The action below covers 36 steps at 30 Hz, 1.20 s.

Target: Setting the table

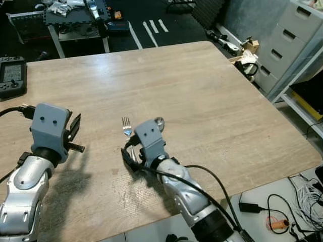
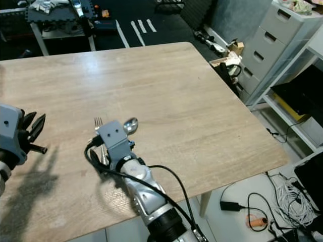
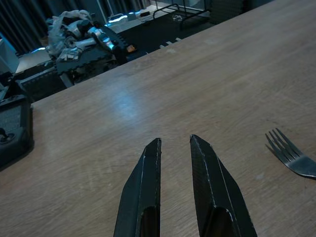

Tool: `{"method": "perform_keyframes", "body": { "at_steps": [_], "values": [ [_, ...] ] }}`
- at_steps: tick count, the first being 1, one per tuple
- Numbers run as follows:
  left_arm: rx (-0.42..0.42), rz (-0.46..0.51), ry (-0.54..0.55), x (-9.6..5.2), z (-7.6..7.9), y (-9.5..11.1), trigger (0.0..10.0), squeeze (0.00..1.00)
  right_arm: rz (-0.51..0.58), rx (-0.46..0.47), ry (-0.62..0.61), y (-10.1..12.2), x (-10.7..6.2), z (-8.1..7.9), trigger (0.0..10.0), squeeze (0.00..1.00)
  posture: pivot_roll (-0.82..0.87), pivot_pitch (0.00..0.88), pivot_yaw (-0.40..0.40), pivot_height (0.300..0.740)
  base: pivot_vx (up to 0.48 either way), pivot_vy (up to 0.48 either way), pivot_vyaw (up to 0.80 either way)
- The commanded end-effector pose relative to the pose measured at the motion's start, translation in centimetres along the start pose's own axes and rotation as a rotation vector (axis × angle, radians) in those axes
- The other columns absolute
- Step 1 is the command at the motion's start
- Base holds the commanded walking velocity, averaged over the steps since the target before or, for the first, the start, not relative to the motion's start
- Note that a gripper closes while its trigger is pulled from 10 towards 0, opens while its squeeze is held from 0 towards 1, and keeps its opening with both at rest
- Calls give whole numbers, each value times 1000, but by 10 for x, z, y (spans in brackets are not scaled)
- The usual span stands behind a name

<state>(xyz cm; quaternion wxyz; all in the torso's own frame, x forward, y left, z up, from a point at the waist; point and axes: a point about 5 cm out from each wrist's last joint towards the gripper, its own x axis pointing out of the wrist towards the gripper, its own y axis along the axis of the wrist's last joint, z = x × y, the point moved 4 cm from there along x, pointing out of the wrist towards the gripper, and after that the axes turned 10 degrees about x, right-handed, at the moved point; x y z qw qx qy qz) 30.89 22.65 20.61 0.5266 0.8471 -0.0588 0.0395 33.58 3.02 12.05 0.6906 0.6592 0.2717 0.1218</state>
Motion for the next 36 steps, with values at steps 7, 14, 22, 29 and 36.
{"method": "perform_keyframes", "body": {
  "at_steps": [7, 14, 22, 29, 36],
  "values": [
    [-24, -8, 4, 0, 3, 0, 10000, 0, -120, 30, -124, -38, -6, 33, 10000, 0, 89, 102, 5, 740, 0, 0, 0],
    [-28, -11, 5, 1, 5, -1, 10000, 0, -160, -3, -179, -54, -11, 50, 3765, 0, 88, 104, 4, 740, 0, 0, 0],
    [-28, -15, 12, 1, 3, 0, 10000, 0, -154, -15, -208, -55, -11, 63, 0, 0, 88, 103, 7, 740, 0, 0, 0],
    [-30, -13, 11, 2, 4, 0, 10000, 0, -25, 2, -93, -27, -9, 51, 10000, 0, 84, 101, 10, 740, 0, 0, 0],
    [-32, -10, 11, 3, 5, 1, 10000, 0, 41, -41, -81, -16, -14, 59, 10000, 0, 86, 97, 12, 740, 0, 0, 0]
  ]
}}
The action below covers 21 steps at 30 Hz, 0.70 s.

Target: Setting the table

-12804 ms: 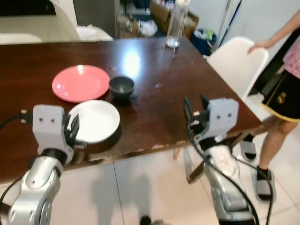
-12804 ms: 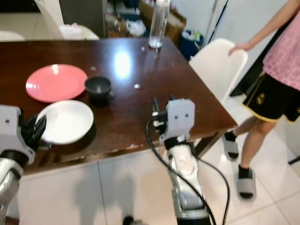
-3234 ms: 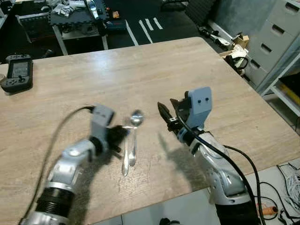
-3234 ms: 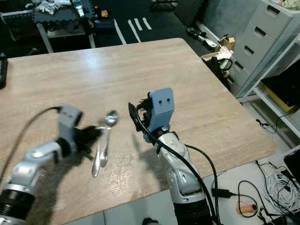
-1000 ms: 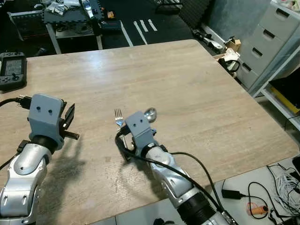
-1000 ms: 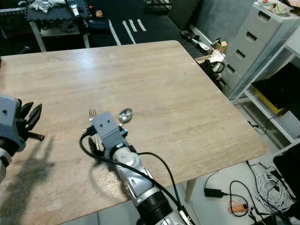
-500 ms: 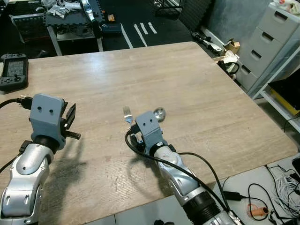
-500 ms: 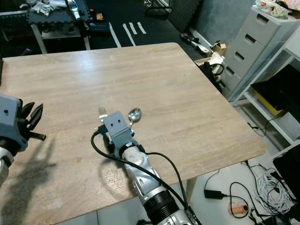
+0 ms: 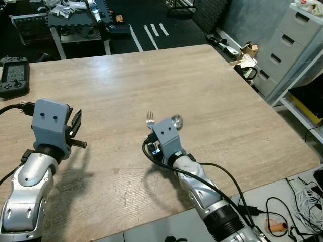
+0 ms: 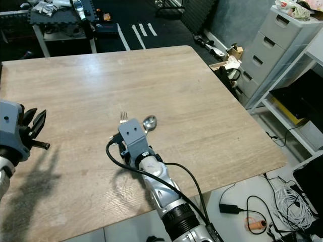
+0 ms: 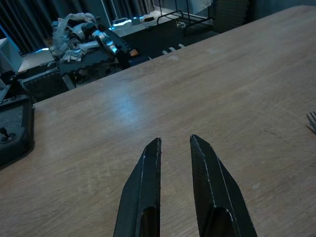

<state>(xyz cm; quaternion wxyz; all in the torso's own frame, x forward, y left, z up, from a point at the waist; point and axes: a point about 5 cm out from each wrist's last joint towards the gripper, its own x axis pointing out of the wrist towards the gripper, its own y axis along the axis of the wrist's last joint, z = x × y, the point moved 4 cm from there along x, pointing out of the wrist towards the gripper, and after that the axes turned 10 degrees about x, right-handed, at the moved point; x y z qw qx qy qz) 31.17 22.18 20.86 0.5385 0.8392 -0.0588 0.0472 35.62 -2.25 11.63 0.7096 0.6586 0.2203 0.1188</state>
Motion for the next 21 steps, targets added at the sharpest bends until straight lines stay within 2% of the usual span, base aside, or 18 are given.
{"method": "perform_keyframes", "body": {
  "at_steps": [1, 4, 7, 9, 11, 12, 13, 14, 15, 16, 17, 18, 19, 21],
  "values": [
    [-4, -17, -2, 0, 2, -3, 10000, 0, 18, -13, 13, -5, -6, 4, 10000, 0, 86, 97, 12, 740, 0, 0, 0],
    [-3, -14, 1, 1, 1, -2, 10000, 0, 109, 22, 35, 12, -11, 6, 10000, 0, 86, 96, 11, 740, 0, 0, 0],
    [3, -2, 10, 1, -4, 0, 10000, 0, 210, 79, -14, 35, -19, 18, 10000, 0, 81, 93, 13, 740, 0, 0, 0],
    [3, -2, 10, 1, -4, 0, 10000, 0, 210, 79, -14, 35, -19, 18, 10000, 0, 81, 93, 13, 740, 0, 0, 0],
    [57, -5, -30, -1, -19, 2, 10000, 0, 211, 75, -64, 37, -20, 26, 10000, 0, 69, 93, 16, 740, 0, 0, 0],
    [57, -5, -30, -1, -19, 2, 10000, 0, 211, 75, -64, 37, -20, 26, 10000, 0, 69, 93, 16, 740, 0, 0, 0],
    [65, -30, -119, -7, -24, -2, 10000, 0, 197, 75, -84, 34, -20, 28, 10000, 0, 77, 95, 13, 740, 0, 0, 0],
    [60, -61, -273, -20, -22, -7, 10000, 0, 166, 65, -108, 28, -19, 29, 10000, 0, 97, 97, 8, 740, 0, 0, 0],
    [60, -61, -273, -20, -22, -7, 10000, 0, 166, 65, -108, 28, -19, 29, 10000, 0, 97, 97, 8, 740, 0, 0, 0],
    [58, -80, -398, -31, -19, -10, 10000, 0, 147, 66, -120, 23, -17, 29, 10000, 0, 106, 98, 4, 740, 0, 0, 0],
    [58, -80, -398, -31, -19, -10, 10000, 0, 147, 66, -120, 23, -17, 29, 10000, 0, 106, 98, 4, 740, 0, 0, 0],
    [43, -107, -493, -39, -15, -16, 10000, 0, 124, 59, -135, 18, -15, 28, 10000, 0, 111, 96, 5, 740, 0, 0, 0],
    [43, -107, -493, -39, -15, -16, 10000, 0, 124, 59, -135, 18, -15, 28, 10000, 0, 111, 96, 5, 740, 0, 0, 0],
    [42, -130, -654, -46, -1, -23, 10000, 0, 89, 65, -217, 10, -14, 36, 10000, 0, 110, 93, 4, 740, 0, 0, 0]
  ]
}}
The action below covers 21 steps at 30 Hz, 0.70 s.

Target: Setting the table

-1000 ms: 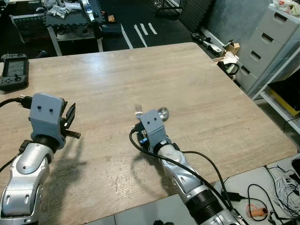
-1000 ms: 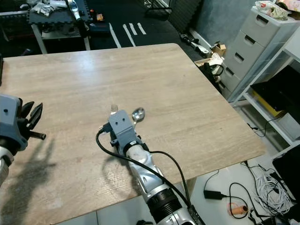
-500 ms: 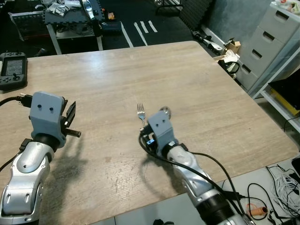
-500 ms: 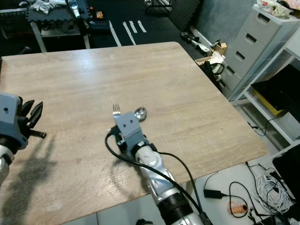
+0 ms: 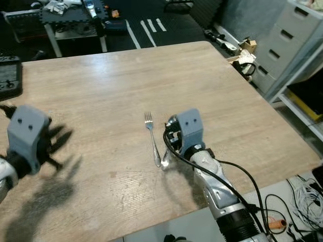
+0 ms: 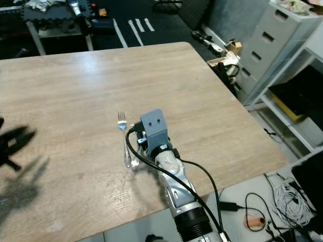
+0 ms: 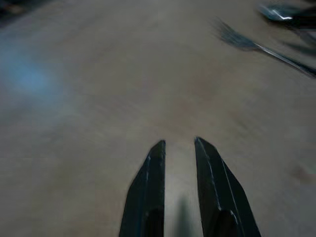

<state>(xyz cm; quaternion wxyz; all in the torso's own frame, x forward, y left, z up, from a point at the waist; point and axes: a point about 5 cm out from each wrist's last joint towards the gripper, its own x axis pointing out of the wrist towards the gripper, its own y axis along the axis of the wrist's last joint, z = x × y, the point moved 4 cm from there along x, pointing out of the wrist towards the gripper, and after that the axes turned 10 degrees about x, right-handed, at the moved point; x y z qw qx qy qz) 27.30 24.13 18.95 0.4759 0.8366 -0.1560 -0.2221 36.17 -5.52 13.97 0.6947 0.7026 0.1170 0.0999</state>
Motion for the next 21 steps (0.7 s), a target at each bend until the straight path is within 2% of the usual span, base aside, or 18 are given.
{"method": "perform_keyframes", "body": {
  "at_steps": [1, 5, 9, 13, 14, 15, 16, 17, 18, 21],
  "values": [
    [-8, 6, -129, 6, 16, -2, 10000, 0, -51, -5, -81, -12, -1, 10, 10000, 0, 102, 92, 8, 740, 0, 0, 0],
    [-9, 44, -162, 15, 21, 7, 10000, 0, -60, -14, -141, -14, -4, 20, 10000, 0, 93, 92, 12, 740, 0, 0, 0],
    [-1, 70, -151, 20, 17, 15, 10000, 0, -93, -7, -163, -21, -11, 24, 10000, 0, 84, 94, 15, 740, 0, 0, 0],
    [7, 94, -167, 21, 18, 22, 10000, 0, -180, -28, -180, -41, -18, 27, 10000, 0, 87, 102, 12, 740, 0, 0, 0],
    [4, 103, -171, 21, 18, 23, 10000, 0, -192, -32, -179, -44, -18, 26, 9490, 0, 87, 102, 12, 740, 0, 0, 0],
    [-1, 111, -174, 21, 18, 25, 10000, 0, -206, -38, -175, -47, -18, 25, 8314, 0, 87, 102, 12, 740, 0, 0, 0],
    [-1, 111, -174, 21, 18, 25, 10000, 0, -206, -38, -175, -47, -18, 25, 8314, 0, 87, 102, 12, 740, 0, 0, 0],
    [-8, 122, -183, 22, 19, 27, 10000, 0, -223, -41, -172, -51, -18, 24, 5333, 0, 87, 102, 12, 740, 0, 0, 0],
    [-16, 135, -203, 25, 22, 29, 10000, 0, -266, -37, -149, -60, -18, 20, 0, 0, 91, 103, 8, 740, 0, 0, 0],
    [-10, 146, -222, 29, 25, 33, 10000, 0, -308, -26, -125, -68, -19, 15, 0, 0, 88, 103, 7, 740, 0, 0, 0]
  ]
}}
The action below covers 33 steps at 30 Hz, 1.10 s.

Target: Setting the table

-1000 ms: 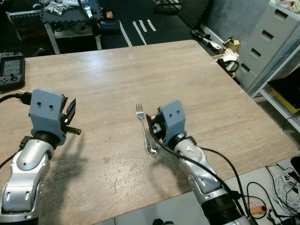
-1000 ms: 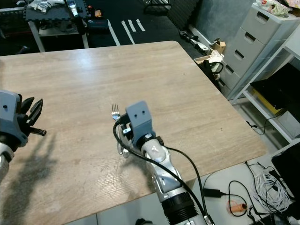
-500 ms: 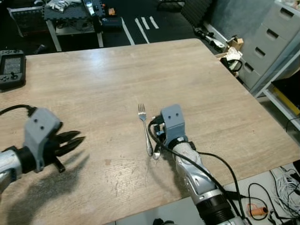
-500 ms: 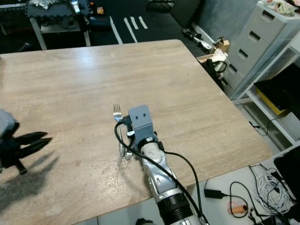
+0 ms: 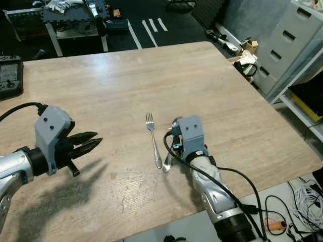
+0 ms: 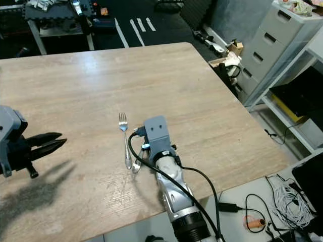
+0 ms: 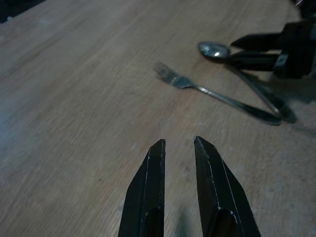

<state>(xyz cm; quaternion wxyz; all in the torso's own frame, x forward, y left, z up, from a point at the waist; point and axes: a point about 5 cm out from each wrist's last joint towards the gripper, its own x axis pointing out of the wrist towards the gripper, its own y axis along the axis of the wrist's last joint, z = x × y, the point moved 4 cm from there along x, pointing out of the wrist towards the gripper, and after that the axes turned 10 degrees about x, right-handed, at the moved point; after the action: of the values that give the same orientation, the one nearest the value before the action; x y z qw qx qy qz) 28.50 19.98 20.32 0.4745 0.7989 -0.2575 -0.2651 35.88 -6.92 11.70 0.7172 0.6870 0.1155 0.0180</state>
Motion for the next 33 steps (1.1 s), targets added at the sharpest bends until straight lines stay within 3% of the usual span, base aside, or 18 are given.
{"method": "perform_keyframes", "body": {
  "at_steps": [1, 13, 17, 21, 22, 23, 25, 26, 27, 29, 31, 32, 33],
  "values": [
    [-10, 7, -35, 3, 7, 0, 10000, 0, -188, -3, -3, -46, -7, 1, 0, 0, 88, 103, 7, 740, 0, 0, 0],
    [-15, 78, -18, 16, 9, 16, 10000, 0, -280, 30, -24, -66, -7, 7, 0, 0, 85, 111, 4, 740, 0, 0, 0],
    [-24, 86, 8, 19, 8, 17, 10000, 0, -251, 69, -33, -59, -6, 9, 0, 0, 85, 111, 4, 740, 0, 0, 0],
    [-31, 88, 22, 21, 9, 16, 10000, 0, -139, 138, -51, -36, 0, 14, 0, 0, 83, 111, 5, 740, 0, 0, 0],
    [-37, 90, 34, 22, 9, 16, 10000, 0, -17, 184, -38, -10, 2, 15, 0, 0, 83, 110, 7, 740, 0, 0, 0],
    [-37, 90, 34, 22, 9, 16, 10000, 0, -17, 184, -38, -10, 2, 15, 0, 0, 83, 110, 7, 740, 0, 0, 0],
    [-42, 96, 50, 24, 8, 17, 10000, 0, 124, 239, -30, 23, 2, 19, 0, 0, 83, 109, 7, 740, 0, 0, 0],
    [-42, 96, 50, 24, 8, 17, 10000, 0, 124, 239, -30, 23, 2, 19, 0, 0, 83, 109, 7, 740, 0, 0, 0],
    [-44, 99, 59, 25, 7, 18, 10000, 0, 189, 262, -20, 40, 1, 21, 0, 0, 80, 107, 8, 740, 0, 0, 0],
    [-45, 100, 65, 26, 7, 18, 10000, 0, 241, 288, -8, 55, -1, 22, 0, 0, 78, 107, 8, 740, 0, 0, 0],
    [-46, 101, 67, 26, 7, 18, 10000, 0, 264, 297, -5, 61, -2, 23, 0, 0, 78, 107, 8, 740, 0, 0, 0],
    [-46, 101, 71, 27, 7, 18, 10000, 0, 294, 306, 10, 69, -5, 23, 1451, 0, 78, 107, 7, 740, 0, 0, 0],
    [-47, 102, 76, 27, 7, 18, 10000, 0, 321, 301, 27, 77, -7, 22, 10000, 0, 76, 107, 8, 740, 0, 0, 0]
  ]
}}
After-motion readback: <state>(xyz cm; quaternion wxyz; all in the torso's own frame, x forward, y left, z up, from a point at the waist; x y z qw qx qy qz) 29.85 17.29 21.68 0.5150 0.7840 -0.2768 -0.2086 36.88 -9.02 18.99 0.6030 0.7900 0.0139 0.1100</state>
